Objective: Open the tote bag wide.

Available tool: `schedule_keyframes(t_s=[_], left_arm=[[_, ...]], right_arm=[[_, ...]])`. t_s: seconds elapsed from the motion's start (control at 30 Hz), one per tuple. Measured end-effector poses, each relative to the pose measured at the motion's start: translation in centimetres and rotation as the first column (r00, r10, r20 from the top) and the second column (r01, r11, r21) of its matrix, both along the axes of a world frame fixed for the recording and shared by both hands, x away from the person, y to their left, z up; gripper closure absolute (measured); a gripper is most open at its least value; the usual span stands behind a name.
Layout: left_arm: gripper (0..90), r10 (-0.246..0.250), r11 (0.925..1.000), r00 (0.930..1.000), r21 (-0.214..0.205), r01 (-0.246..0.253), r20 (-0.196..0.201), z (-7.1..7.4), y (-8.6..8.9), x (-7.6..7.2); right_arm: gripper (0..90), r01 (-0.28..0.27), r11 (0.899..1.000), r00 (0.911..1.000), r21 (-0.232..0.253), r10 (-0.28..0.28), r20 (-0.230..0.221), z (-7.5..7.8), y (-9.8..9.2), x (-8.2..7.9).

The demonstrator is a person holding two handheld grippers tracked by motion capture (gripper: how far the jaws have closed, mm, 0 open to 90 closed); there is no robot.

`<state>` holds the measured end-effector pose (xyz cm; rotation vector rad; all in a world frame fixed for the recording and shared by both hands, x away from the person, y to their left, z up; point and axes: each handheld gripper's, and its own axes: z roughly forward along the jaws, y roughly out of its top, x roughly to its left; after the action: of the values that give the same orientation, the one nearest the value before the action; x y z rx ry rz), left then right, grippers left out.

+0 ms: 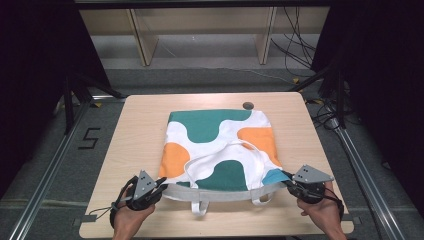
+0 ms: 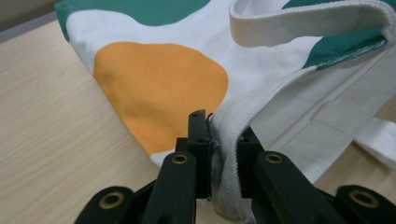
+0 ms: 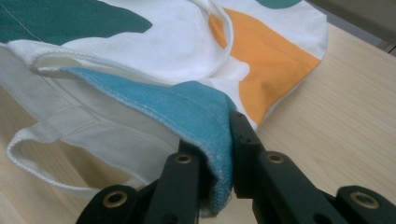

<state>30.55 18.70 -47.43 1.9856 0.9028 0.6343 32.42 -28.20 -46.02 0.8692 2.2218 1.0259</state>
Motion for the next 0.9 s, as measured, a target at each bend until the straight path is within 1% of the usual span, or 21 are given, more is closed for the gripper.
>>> schedule_keyframes(t_s=[0.07, 0.1, 0.2, 0.27, 0.3, 0.37, 0.4, 0.43, 0.47, 0.53, 0.57, 0.6, 0.63, 0.67, 0.7, 0.73, 0.77, 0.8, 0.83, 0.87, 0.9], left_arm=[[83.0, -0.002, 1.0000, 0.9999, -0.004, 0.002, 0.015, 0.3, 0.1, 0.0], [83.7, 0.002, 0.9997, 0.9996, -0.023, -0.001, 0.028, 0.8, 0.0, -0.1], [84.1, -0.010, 0.9998, 0.9988, -0.015, 0.011, 0.048, 1.5, 0.1, 0.0], [84.4, -0.029, 0.9995, 0.9944, -0.011, 0.030, 0.102, 3.2, 0.1, 0.2], [84.6, -0.029, 0.9995, 0.9944, -0.011, 0.030, 0.102, 3.2, 0.1, 0.2], [85.0, -0.029, 0.9993, 0.9902, -0.019, 0.031, 0.137, 4.9, 0.1, 0.3], [85.0, -0.029, 0.9993, 0.9902, -0.019, 0.031, 0.137, 4.9, 0.1, 0.3], [85.2, -0.028, 0.9985, 0.9852, -0.042, 0.036, 0.169, 6.3, 0.2, 0.4], [85.3, -0.028, 0.9985, 0.9852, -0.042, 0.036, 0.169, 6.3, 0.2, 0.4], [85.6, -0.020, 0.9966, 0.9777, -0.074, 0.036, 0.209, 8.1, 0.2, 0.5], [85.9, -0.013, 0.9953, 0.9701, -0.090, 0.036, 0.242, 9.6, 0.1, 0.6], [86.0, -0.013, 0.9953, 0.9701, -0.090, 0.036, 0.242, 9.6, 0.1, 0.6], [86.0, -0.004, 0.9949, 0.9666, -0.096, 0.030, 0.256, 10.6, 0.1, 0.7], [86.3, 0.007, 0.9927, 0.9607, -0.118, 0.027, 0.277, 11.9, 0.1, 0.8], [86.4, 0.004, 0.9915, 0.9569, -0.126, 0.034, 0.290, 12.6, 0.1, 0.8], [86.6, 0.004, 0.9915, 0.9569, -0.126, 0.034, 0.290, 12.6, 0.1, 0.8], [86.6, -0.001, 0.9918, 0.9511, -0.121, 0.041, 0.309, 13.4, 0.2, 0.7], [86.9, 0.000, 0.9910, 0.9488, -0.127, 0.043, 0.316, 14.0, 0.3, 0.6], [87.1, -0.004, 0.9911, 0.9396, -0.124, 0.049, 0.342, 15.0, 0.4, 0.5], [87.2, -0.004, 0.9911, 0.9396, -0.124, 0.049, 0.342, 15.0, 0.4, 0.5], [87.2, 0.002, 0.9924, 0.9287, -0.115, 0.044, 0.371, 15.8, 0.3, 0.2]], right_arm=[[83.2, 0.005, 1.000, 0.9999, 0.006, -0.005, 0.009, 0.1, 0.0, 0.0], [83.3, -0.001, 1.000, 0.9995, 0.027, 0.000, 0.032, 0.7, -0.1, 0.0], [83.5, 0.011, 0.999, 0.9992, 0.044, -0.013, 0.038, 1.2, -0.1, -0.2], [83.9, 0.000, 0.998, 0.9963, 0.061, -0.006, 0.085, 2.4, -0.2, 0.2], [83.9, 0.000, 0.998, 0.9963, 0.061, -0.006, 0.085, 2.4, -0.2, 0.2], [84.2, 0.004, 0.997, 0.9935, 0.081, -0.013, 0.113, 3.9, -0.2, 0.4], [84.3, -0.003, 0.997, 0.9909, 0.071, -0.006, 0.134, 4.5, -0.2, 0.5], [84.4, -0.004, 0.997, 0.9900, 0.078, -0.007, 0.141, 5.2, -0.2, 0.6], [84.4, -0.004, 0.997, 0.9900, 0.078, -0.007, 0.141, 5.2, -0.2, 0.6], [84.6, -0.009, 0.996, 0.9833, 0.089, -0.008, 0.182, 6.7, -0.4, 0.7], [84.7, -0.010, 0.994, 0.9784, 0.110, -0.013, 0.206, 8.0, -0.5, 0.9], [84.8, -0.011, 0.993, 0.9749, 0.117, -0.015, 0.222, 8.8, -0.5, 1.0], [84.8, -0.011, 0.993, 0.9749, 0.117, -0.015, 0.222, 8.8, -0.5, 1.0], [84.9, -0.013, 0.992, 0.9687, 0.123, -0.018, 0.247, 10.5, -0.5, 1.0], [84.9, -0.016, 0.993, 0.9678, 0.120, -0.015, 0.251, 11.0, -0.5, 1.0], [84.9, -0.016, 0.993, 0.9678, 0.120, -0.015, 0.251, 11.0, -0.5, 1.0], [85.0, -0.019, 0.993, 0.9654, 0.114, -0.011, 0.260, 11.8, -0.6, 1.0], [85.0, -0.032, 0.993, 0.9616, 0.115, -0.001, 0.274, 13.6, -0.8, 0.9], [85.0, -0.037, 0.993, 0.9609, 0.113, 0.004, 0.277, 14.1, -1.0, 0.8], [85.0, -0.037, 0.993, 0.9609, 0.113, 0.004, 0.277, 14.1, -1.0, 0.8], [85.1, -0.049, 0.993, 0.9535, 0.103, 0.016, 0.301, 14.9, -1.2, 0.9]])
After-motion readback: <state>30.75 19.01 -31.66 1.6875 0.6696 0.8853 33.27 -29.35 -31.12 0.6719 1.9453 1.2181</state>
